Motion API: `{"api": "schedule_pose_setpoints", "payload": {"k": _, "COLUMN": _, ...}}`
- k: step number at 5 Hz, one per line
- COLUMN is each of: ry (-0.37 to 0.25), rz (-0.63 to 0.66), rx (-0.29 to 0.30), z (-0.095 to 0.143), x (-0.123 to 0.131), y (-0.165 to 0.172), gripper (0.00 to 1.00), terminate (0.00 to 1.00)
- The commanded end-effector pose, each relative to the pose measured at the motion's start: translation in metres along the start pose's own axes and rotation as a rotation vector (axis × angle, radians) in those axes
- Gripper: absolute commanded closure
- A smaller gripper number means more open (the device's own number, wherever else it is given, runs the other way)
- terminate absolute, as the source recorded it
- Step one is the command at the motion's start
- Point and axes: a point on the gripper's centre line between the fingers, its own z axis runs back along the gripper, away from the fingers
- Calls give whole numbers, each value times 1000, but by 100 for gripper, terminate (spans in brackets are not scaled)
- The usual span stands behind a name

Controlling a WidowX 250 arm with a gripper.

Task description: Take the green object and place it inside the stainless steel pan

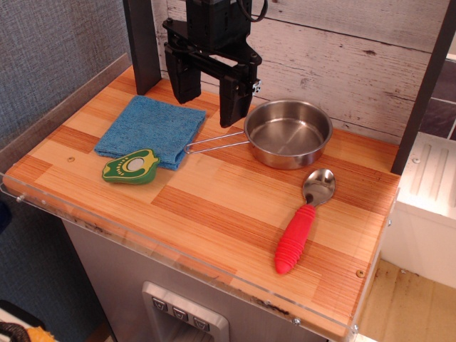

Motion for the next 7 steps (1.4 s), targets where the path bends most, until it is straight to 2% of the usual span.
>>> {"api": "schedule_pose_setpoints", "payload": {"k": 1, "ry": 0, "rz": 0, "rx": 0, "z": 0, "x": 0, "y": 0, "gripper": 0, "terminate": 0}}
{"api": "schedule_pose_setpoints", "payload": {"k": 2, "ry": -20, "rz": -36, "rx": 38, "z": -6, "x": -22, "y": 12, "gripper": 0, "terminate": 0}}
{"api": "schedule_pose_setpoints", "payload": {"k": 3, "ry": -7, "rz": -74, "rx": 69, "z": -16, "x": -48, "y": 33, "gripper": 0, "terminate": 0}}
{"api": "schedule_pose_setpoints", "payload": {"k": 4, "ry": 24, "rz": -54, "rx": 111, "z": -30, "x": -65, "y": 55, "gripper": 0, "terminate": 0}}
{"api": "schedule_pose_setpoints", "payload": {"k": 5, "ry": 17, "rz": -13, "rx": 129, "z": -48, "x": -68, "y": 70, "gripper": 0, "terminate": 0}}
{"api": "schedule_pose_setpoints", "payload": {"k": 6, "ry": -39, "rz": 19, "rx": 131, "z": -57, "x": -58, "y": 72, "gripper": 0, "terminate": 0}}
{"api": "schedule_pose_setpoints", "payload": {"k": 7, "ry": -50, "rz": 25, "rx": 104, "z": -66, "x": -45, "y": 61, "gripper": 0, "terminate": 0}}
